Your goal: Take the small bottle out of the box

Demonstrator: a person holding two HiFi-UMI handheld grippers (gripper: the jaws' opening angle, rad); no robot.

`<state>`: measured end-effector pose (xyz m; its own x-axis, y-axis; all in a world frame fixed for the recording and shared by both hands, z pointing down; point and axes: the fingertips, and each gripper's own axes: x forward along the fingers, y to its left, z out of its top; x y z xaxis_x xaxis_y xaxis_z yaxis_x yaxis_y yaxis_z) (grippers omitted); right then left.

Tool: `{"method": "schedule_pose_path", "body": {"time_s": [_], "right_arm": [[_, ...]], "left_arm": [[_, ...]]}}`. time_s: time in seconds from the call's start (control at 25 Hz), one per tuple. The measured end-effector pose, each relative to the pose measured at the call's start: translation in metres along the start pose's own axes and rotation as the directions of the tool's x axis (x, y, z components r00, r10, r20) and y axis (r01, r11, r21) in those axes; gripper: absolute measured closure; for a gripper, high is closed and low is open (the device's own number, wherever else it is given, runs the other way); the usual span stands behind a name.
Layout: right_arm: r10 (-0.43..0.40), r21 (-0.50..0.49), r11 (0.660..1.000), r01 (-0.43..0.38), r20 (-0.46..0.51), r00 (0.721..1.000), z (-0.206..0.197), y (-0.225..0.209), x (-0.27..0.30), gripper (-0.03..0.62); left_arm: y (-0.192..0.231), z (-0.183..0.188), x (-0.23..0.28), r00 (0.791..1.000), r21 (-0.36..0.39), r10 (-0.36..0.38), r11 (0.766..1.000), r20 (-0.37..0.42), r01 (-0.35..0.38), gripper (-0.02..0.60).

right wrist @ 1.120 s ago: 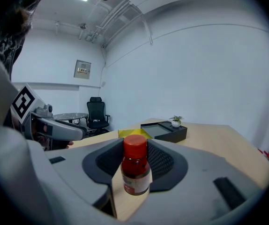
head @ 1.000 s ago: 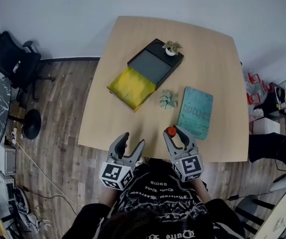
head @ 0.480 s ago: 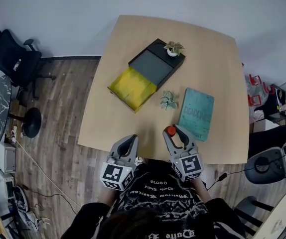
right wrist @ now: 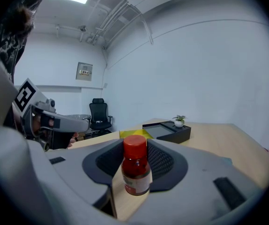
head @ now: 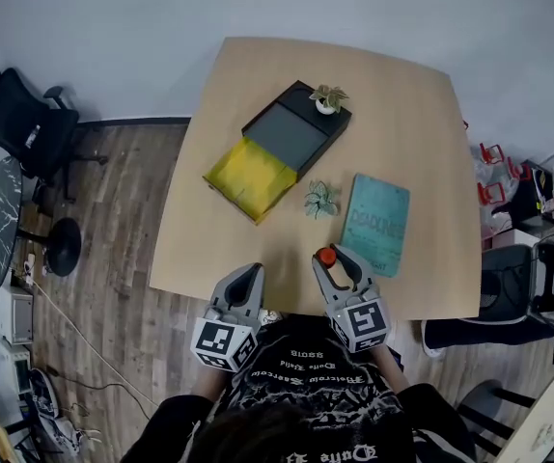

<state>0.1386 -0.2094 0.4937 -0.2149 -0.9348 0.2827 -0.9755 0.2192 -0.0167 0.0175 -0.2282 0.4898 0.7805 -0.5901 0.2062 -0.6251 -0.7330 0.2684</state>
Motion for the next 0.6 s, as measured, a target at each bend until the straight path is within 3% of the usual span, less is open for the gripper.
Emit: {"method": "schedule_pose_path", "body": {"time_s": [0.6], "right_arm": [[0.008,0.008,1.000,-0.007,-0.008,1.000,-0.003,-0.013,0.005,0.441]], "left_arm": [[0.000,0.002,0.013,1.000,0.013,0.008,1.000,-0.001,-0.008,0.578]]}}
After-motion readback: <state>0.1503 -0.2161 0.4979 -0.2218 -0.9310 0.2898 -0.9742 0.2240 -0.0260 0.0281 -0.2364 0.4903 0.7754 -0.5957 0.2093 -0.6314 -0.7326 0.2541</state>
